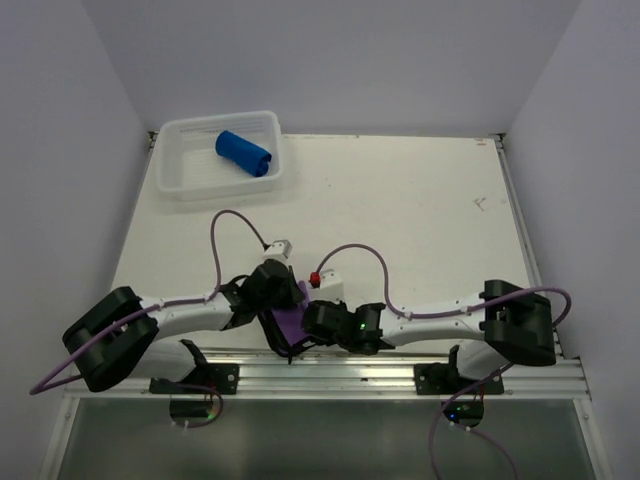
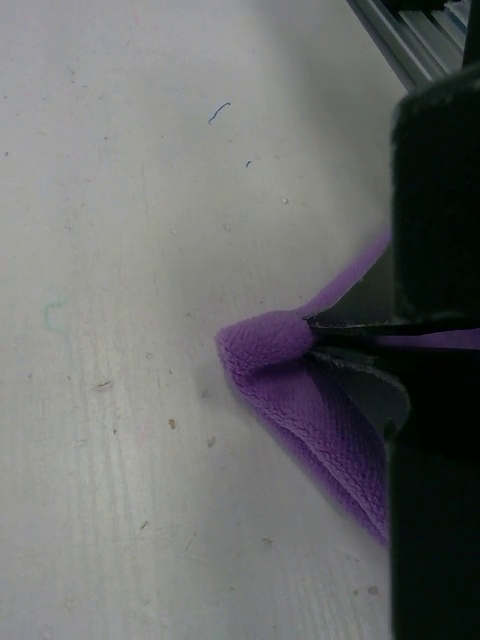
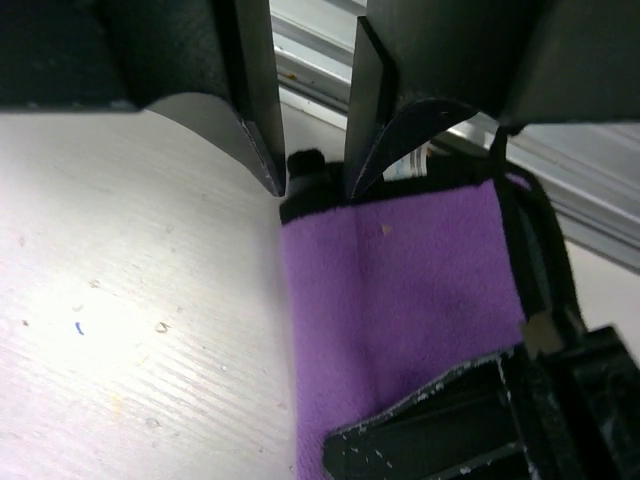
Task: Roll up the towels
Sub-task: Roll the towel
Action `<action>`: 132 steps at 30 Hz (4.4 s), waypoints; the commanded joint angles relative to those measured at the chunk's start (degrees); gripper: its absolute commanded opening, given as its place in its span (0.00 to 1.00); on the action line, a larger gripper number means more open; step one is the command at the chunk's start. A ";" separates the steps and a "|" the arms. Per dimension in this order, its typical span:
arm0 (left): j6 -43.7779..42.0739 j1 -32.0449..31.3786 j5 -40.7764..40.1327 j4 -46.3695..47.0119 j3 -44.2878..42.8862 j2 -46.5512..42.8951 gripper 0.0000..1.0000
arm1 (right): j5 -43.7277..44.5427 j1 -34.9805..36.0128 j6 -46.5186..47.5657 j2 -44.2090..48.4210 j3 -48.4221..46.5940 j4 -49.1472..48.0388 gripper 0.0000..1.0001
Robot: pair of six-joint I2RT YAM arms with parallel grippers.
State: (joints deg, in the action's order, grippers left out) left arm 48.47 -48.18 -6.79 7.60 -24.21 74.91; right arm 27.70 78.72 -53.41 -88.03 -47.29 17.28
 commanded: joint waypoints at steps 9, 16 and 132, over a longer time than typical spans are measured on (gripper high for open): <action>-0.92 -0.07 -2.62 12.26 5.83 0.06 0.00 | -10.10 -7.77 -2.75 19.73 14.58 -16.89 0.45; -0.39 -0.42 -2.44 14.38 8.03 -1.17 0.00 | -22.42 -16.22 -7.05 15.88 20.30 -30.98 0.52; -0.30 4.15 13.56 -16.12 -9.20 3.75 0.24 | 24.06 9.17 1.65 -12.69 -15.54 16.99 0.00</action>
State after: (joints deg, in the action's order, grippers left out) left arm 49.93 -43.79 8.84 -7.20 -34.61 78.43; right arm 46.78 87.02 -49.47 -99.53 -59.27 30.81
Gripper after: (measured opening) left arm 0.276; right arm 0.042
